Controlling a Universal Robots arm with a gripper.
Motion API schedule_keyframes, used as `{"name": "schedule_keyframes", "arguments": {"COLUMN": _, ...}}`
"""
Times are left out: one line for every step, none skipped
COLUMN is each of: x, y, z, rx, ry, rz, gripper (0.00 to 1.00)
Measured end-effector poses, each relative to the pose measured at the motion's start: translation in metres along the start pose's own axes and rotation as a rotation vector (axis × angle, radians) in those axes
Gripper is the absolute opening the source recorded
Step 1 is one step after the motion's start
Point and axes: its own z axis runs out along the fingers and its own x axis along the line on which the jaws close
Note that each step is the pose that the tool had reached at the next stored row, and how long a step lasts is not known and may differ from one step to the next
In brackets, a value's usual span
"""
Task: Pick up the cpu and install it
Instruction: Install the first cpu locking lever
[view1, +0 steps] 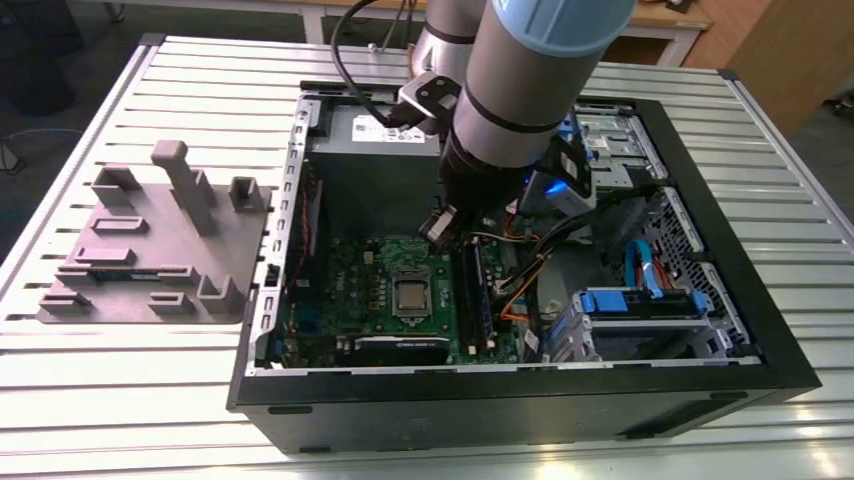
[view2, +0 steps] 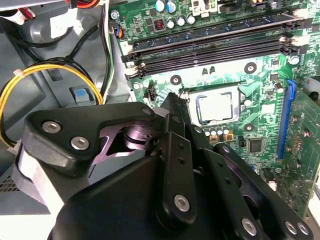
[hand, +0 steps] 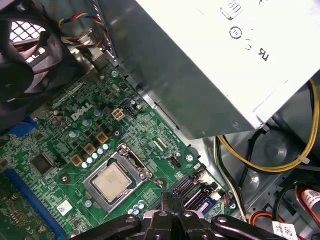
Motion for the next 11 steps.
{"name": "schedule_keyframes", "arguments": {"x": -0.0007, "y": 0.0003, "z": 0.0001, "rx": 0.0, "ry": 0.0, "rz": 0.0, "gripper": 0.1}}
{"name": "schedule_keyframes", "arguments": {"x": -0.0016, "y": 0.0007, "z": 0.0002, "rx": 0.0, "ry": -0.0001, "rz": 0.0, "gripper": 0.1}}
{"name": "schedule_keyframes", "arguments": {"x": -0.0025, "y": 0.0013, "z": 0.0003, "rx": 0.0001, "ry": 0.0, "rz": 0.0, "gripper": 0.1}}
{"name": "schedule_keyframes", "arguments": {"x": -0.0034, "y": 0.002, "z": 0.0005, "rx": -0.0001, "ry": 0.0003, "rz": -0.001, "gripper": 0.1}}
{"name": "schedule_keyframes", "arguments": {"x": -0.004, "y": 0.0025, "z": 0.0007, "rx": -0.0005, "ry": 0.0011, "rz": -0.008, "gripper": 0.1}}
{"name": "schedule_keyframes", "arguments": {"x": -0.004, "y": 0.0026, "z": 0.0009, "rx": -0.0012, "ry": 0.0025, "rz": -0.019, "gripper": 0.1}}
{"name": "schedule_keyframes", "arguments": {"x": -0.004, "y": 0.0026, "z": 0.001, "rx": -0.0022, "ry": 0.0046, "rz": -0.034, "gripper": 0.1}}
{"name": "schedule_keyframes", "arguments": {"x": -0.004, "y": 0.0025, "z": 0.0012, "rx": -0.0033, "ry": 0.0071, "rz": -0.052, "gripper": 0.1}}
{"name": "schedule_keyframes", "arguments": {"x": -0.004, "y": 0.0025, "z": 0.0014, "rx": -0.0045, "ry": 0.0096, "rz": -0.07, "gripper": 0.1}}
{"name": "schedule_keyframes", "arguments": {"x": -0.0039, "y": 0.0025, "z": 0.0016, "rx": -0.0055, "ry": 0.0118, "rz": -0.085, "gripper": 0.1}}
{"name": "schedule_keyframes", "arguments": {"x": -0.0041, "y": 0.0026, "z": 0.0018, "rx": -0.006, "ry": 0.0129, "rz": -0.094, "gripper": 0.1}}
